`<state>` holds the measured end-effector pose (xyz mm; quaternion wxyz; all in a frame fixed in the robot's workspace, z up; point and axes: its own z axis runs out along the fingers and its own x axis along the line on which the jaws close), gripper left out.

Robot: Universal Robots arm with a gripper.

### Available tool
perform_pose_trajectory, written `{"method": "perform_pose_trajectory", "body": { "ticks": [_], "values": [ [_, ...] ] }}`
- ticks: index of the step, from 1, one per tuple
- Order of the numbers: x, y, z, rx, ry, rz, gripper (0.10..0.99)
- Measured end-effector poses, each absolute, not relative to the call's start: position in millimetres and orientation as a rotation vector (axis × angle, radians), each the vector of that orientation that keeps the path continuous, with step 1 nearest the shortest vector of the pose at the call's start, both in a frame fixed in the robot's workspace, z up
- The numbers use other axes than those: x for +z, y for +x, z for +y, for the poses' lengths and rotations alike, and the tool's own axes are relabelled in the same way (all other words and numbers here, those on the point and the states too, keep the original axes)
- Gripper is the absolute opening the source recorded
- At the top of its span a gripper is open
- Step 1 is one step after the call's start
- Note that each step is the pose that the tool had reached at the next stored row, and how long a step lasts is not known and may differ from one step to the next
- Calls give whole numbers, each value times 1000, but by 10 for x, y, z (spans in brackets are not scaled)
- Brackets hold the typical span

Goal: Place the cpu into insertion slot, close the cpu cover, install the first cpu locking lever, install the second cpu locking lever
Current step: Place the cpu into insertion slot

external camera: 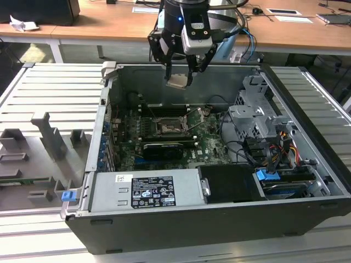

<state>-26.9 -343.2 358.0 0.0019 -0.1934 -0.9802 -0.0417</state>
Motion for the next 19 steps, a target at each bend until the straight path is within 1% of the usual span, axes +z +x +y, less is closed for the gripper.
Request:
{"method": "perform_pose_trajectory", "body": {
  "ticks": [19],
  "values": [
    [3446, -383, -3432, -131, -618, -3074, 529]
  ]
}}
